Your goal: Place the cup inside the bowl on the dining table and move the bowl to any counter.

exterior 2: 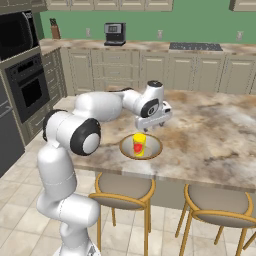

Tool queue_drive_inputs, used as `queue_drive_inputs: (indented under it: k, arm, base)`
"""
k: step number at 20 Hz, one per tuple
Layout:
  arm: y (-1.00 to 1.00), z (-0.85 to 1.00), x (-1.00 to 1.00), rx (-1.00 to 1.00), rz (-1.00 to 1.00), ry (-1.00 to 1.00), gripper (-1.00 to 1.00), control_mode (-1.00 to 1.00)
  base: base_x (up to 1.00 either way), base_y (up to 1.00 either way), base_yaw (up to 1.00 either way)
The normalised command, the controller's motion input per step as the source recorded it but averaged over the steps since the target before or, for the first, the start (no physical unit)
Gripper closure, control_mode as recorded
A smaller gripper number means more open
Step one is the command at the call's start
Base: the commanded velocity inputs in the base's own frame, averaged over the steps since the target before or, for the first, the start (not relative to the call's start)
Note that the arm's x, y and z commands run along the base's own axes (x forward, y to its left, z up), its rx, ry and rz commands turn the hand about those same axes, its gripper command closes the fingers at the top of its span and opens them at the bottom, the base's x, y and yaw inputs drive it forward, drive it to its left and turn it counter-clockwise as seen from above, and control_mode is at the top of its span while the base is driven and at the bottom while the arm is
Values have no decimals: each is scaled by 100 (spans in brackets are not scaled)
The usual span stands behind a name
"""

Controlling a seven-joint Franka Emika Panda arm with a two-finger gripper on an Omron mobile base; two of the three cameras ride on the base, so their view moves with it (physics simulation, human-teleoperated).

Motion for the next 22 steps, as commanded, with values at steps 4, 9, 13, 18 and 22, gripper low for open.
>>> queue_drive_inputs:
  k: [4, 9, 13, 18, 22]
  arm:
    - [0, 0, -5, 0, -26, 0, -100, -100]
    - [-9, 0, -18, 6, -24, 0, -100, -100]
    - [-41, 0, -13, 24, -23, 0, -100, -100]
    - [-50, -7, -5, 29, -23, 0, -100, -100]
    - [-39, -9, 0, 23, -22, 0, -100, -100]
  base:
    - [0, 0, 0]
    - [0, 0, 0]
    - [0, 0, 0]
    - [0, 0, 0]
    - [0, 0, 0]
